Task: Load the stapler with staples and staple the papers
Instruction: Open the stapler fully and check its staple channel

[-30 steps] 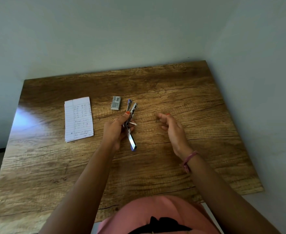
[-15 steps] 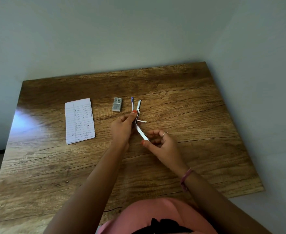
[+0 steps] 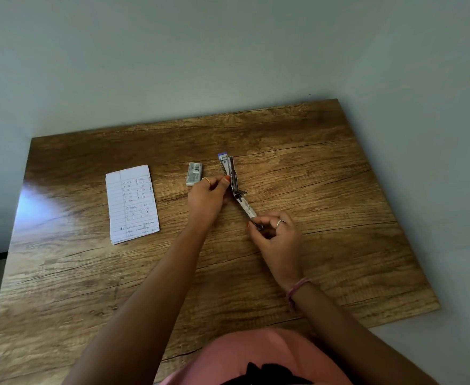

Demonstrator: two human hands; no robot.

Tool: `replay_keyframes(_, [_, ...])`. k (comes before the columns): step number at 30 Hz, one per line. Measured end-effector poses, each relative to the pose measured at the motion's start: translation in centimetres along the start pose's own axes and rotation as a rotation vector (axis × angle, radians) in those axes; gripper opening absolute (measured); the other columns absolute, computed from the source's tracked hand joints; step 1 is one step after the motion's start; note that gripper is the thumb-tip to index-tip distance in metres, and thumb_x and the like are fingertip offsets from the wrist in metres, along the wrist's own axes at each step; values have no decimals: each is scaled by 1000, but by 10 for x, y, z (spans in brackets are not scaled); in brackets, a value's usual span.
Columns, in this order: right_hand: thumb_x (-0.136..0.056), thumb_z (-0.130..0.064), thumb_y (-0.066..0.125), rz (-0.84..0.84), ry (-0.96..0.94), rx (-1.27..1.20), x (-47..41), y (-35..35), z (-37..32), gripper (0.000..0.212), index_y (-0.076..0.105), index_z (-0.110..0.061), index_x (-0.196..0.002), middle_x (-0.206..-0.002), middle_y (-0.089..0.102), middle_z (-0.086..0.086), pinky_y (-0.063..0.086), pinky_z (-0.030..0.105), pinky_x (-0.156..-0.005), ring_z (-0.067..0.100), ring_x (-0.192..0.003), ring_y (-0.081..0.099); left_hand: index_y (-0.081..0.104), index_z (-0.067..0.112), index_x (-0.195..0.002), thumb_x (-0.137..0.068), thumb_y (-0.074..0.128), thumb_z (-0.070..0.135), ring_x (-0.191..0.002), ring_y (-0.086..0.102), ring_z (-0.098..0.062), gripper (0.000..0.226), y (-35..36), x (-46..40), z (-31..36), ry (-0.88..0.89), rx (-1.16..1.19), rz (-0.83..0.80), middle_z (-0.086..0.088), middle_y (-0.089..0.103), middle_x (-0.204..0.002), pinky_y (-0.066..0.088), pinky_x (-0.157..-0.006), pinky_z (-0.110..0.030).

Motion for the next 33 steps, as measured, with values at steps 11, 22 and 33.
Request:
replay_keyframes(11, [-75,-7,77,57,-50,48,-4,15,3,12,72,-3,-84,-88,65,5,42,2,-74,-3,-87,51,69,17,-103,-91,62,18,-65,56,-3,15,2,-13,7,56,46,-17,5,69,-83,52,-60,-21])
replay_keyframes(22, [-75,-18,78,24,0,70,-15,32,3,25,72,-2,-94,-95,63,6,50,10,-73,13,-83,63,64,18,-118,-93,59,16,-71,59,1,26,-1,-11,5,130,56,-80,9,70,-96,50,-60,-15])
replay_keyframes(33, [-76,-18,78,49,13,12,-15,29,-2,27,70,-5,-98,-102,61,7,52,12,-73,11,-85,60,67,22,-104,-91,61,22,-66,61,4,14,-32,10,-4,265,-39,43,12,67,-80,55,-68,-21])
Point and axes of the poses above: each hand's wrist, its own x-axis away from the middle knuckle, its own y-axis out of the palm, z = x × y, the point moved 2 cm from there along -x, towards the middle knuckle
